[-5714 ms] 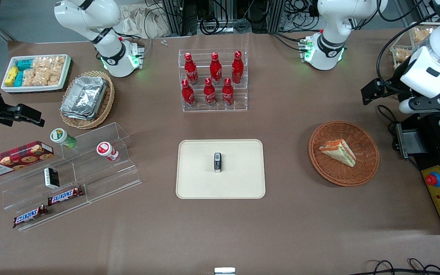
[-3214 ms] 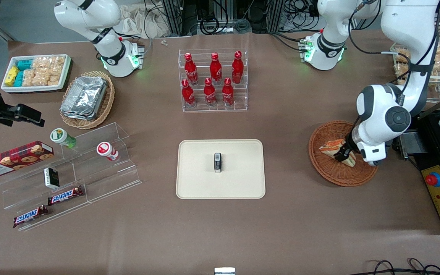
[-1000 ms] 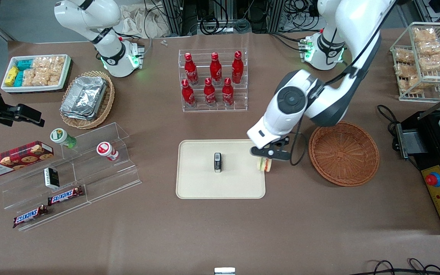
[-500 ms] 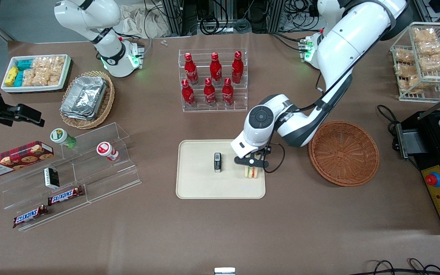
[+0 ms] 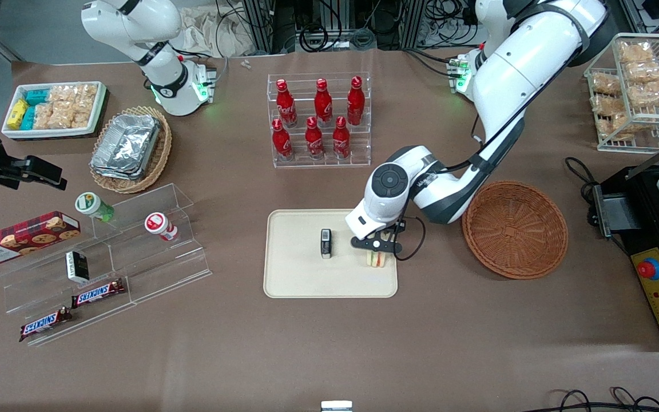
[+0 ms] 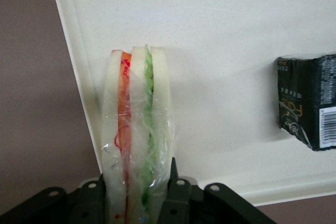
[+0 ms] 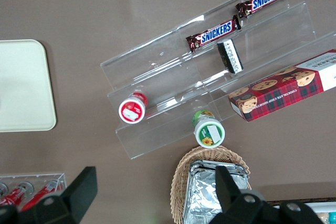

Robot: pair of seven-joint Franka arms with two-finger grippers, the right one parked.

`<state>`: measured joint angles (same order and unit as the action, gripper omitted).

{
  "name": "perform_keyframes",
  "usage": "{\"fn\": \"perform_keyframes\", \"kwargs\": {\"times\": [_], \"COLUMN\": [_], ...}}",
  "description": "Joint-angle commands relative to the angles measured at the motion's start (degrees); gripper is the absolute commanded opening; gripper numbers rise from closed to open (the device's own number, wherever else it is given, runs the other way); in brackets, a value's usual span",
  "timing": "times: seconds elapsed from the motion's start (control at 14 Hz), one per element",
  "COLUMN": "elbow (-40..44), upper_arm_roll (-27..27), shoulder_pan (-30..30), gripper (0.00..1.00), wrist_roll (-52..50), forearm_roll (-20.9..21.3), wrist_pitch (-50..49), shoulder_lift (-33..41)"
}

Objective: Place sandwich from basket to tray
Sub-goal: 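Open the left gripper and raise it back toward the basket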

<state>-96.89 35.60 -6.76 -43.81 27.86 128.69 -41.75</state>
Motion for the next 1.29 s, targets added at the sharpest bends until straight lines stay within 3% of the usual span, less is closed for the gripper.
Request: {"fn": "perform_keyframes", "kwargs": {"times": [0.0, 0.29, 0.57, 0.79, 0.86, 1.21], "elbow": [2.6, 2.1, 2.4, 2.1, 2.1, 0.4], "upper_arm_roll": [0.8, 2.2, 0.7, -8.6, -11.7, -25.2], "shoulder_pan": [0.0, 0.4, 0.5, -0.1, -0.2, -0.2], "gripper": [1.0, 1.0, 1.0, 1.0, 1.0, 1.0], "wrist_roll": [-1.7, -7.2, -2.5, 11.8, 15.1, 21.0], "forearm_roll": [1.0, -0.4, -13.8, -27.6, -29.3, -29.6], "wrist_pitch": [-0.5, -3.8, -11.9, -22.0, -25.9, -34.6], "shoulder_lift": [-0.4, 8.9, 21.0, 31.7, 34.4, 44.0]}}
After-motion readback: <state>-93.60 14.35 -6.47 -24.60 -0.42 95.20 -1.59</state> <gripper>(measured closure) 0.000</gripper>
